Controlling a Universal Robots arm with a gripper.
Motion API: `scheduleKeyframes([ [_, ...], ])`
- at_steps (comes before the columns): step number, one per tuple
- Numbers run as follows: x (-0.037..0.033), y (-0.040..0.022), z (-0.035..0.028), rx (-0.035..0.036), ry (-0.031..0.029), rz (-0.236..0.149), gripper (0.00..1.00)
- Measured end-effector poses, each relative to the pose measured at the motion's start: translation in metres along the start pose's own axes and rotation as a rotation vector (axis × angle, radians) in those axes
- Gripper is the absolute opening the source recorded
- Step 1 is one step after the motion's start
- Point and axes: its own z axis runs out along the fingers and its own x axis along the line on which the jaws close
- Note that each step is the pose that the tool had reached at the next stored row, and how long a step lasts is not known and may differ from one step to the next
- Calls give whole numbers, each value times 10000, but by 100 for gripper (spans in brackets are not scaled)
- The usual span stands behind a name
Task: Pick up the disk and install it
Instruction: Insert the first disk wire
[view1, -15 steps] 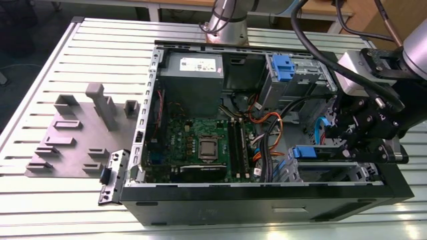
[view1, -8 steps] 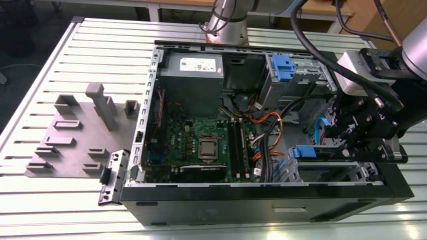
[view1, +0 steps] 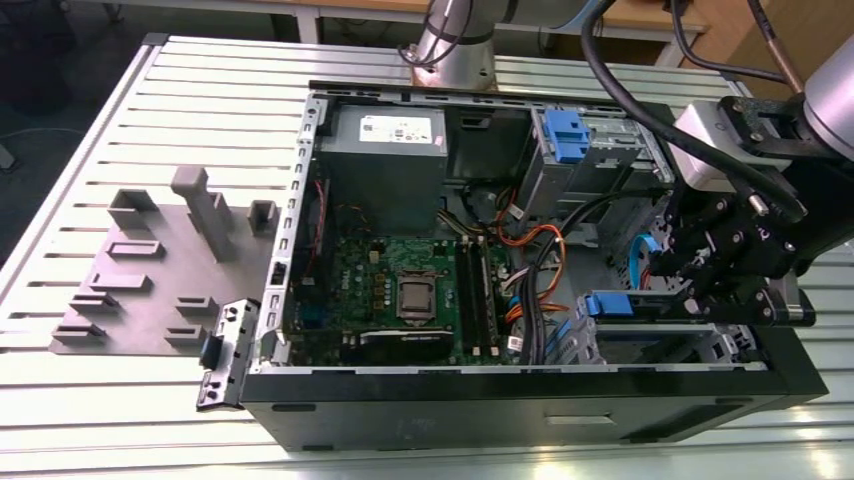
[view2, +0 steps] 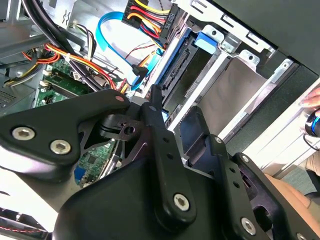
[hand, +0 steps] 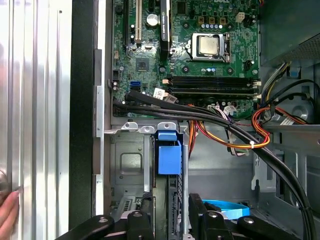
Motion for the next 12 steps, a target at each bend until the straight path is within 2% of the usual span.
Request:
scheduleKeyframes([
  [6, 0, 0, -7, 0, 0, 0, 42],
  [12, -5, 3, -90, 0, -3, 0, 42],
])
